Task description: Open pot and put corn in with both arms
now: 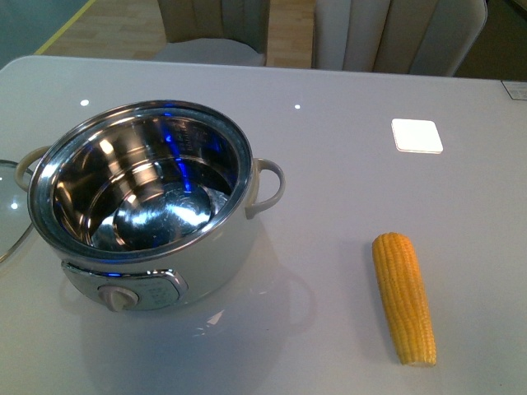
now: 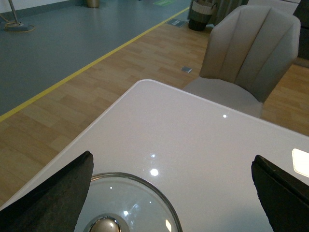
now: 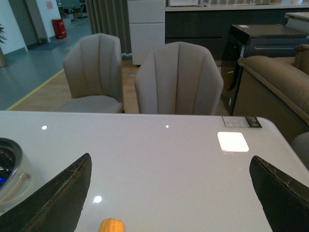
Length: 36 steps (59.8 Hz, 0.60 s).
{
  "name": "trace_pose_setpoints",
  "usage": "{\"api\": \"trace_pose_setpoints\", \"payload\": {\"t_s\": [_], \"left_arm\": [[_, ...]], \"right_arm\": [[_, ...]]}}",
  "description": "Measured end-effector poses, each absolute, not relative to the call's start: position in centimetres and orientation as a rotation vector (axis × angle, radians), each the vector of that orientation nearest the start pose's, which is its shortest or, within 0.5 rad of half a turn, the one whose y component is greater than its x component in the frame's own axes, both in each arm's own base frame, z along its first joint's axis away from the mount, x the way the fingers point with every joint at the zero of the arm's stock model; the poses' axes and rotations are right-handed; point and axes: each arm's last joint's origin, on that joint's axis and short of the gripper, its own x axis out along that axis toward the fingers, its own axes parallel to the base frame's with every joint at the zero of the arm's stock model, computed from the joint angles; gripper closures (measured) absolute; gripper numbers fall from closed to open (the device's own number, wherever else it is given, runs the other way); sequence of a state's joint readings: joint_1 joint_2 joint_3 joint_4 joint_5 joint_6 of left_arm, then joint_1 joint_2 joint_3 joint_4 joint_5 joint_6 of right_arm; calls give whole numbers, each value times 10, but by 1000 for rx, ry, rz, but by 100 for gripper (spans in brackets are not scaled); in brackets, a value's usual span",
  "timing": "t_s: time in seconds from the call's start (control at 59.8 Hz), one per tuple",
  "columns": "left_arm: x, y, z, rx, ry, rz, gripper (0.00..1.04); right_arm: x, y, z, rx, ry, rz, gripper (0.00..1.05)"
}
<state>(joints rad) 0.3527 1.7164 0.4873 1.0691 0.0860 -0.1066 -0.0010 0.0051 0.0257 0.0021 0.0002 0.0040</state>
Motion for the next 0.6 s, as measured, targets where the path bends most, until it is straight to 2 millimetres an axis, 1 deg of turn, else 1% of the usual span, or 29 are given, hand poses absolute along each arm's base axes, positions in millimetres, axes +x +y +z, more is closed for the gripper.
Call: {"api": "trace_pose_setpoints", "payload": {"t_s": [0.084,0.217,0.318,0.435,0.602], "left_arm": [[256,89,150,-141,137,250,7],[234,72,161,-130,148,208,7],[212,62,170,-126,149,193,7],[187,54,173,-132,170,196,7],[156,37,168,-152,226,161,7]], "right_arm": [[96,0,172,4,-23,-1,9],[96,0,172,4,-23,-1,9],[96,0,172,4,-23,-1,9],[96,0,172,4,-23,-1,9],[96,0,172,4,-23,-1,9]]}}
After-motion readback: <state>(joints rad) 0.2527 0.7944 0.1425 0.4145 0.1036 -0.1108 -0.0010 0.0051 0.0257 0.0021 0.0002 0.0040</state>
